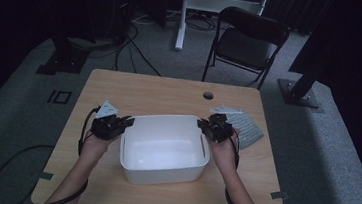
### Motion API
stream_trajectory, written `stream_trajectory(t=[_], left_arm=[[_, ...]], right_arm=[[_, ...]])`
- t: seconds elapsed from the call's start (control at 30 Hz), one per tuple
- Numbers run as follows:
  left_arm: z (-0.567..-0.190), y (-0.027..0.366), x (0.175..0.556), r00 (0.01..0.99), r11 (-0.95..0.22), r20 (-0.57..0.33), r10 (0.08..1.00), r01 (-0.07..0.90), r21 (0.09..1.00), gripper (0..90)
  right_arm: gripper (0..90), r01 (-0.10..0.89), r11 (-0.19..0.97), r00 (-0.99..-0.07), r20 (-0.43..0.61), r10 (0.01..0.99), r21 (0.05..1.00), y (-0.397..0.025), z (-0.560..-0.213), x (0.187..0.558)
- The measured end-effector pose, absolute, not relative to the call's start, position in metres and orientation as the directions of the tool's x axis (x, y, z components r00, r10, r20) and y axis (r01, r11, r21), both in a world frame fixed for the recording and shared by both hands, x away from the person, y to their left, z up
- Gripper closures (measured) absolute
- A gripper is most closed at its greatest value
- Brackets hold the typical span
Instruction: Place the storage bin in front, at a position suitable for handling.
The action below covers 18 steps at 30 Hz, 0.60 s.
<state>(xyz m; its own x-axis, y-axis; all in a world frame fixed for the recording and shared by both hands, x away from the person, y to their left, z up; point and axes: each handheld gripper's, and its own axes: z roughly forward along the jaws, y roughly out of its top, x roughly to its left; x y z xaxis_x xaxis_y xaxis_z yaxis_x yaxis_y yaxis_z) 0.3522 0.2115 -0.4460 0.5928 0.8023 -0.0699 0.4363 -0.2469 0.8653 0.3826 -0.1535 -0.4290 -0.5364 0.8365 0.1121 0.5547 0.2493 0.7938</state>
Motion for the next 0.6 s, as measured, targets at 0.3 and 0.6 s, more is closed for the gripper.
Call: stream_trajectory(t=[0.3,0.6], left_arm=[[-0.4478,0.2124,0.3497,0.592,-0.230,-0.082,0.802,0.433,0.871,79.4],[-0.4478,0.2124,0.3477,0.589,-0.233,-0.080,0.804,0.436,0.869,79.2]], right_arm=[[82.0,0.558,0.245,-0.529,0.113,0.841,0.793,-0.1524,-0.4289,0.3809],[81.9,0.557,0.245,-0.534,0.116,0.837,0.793,-0.1531,-0.4291,0.3808]])
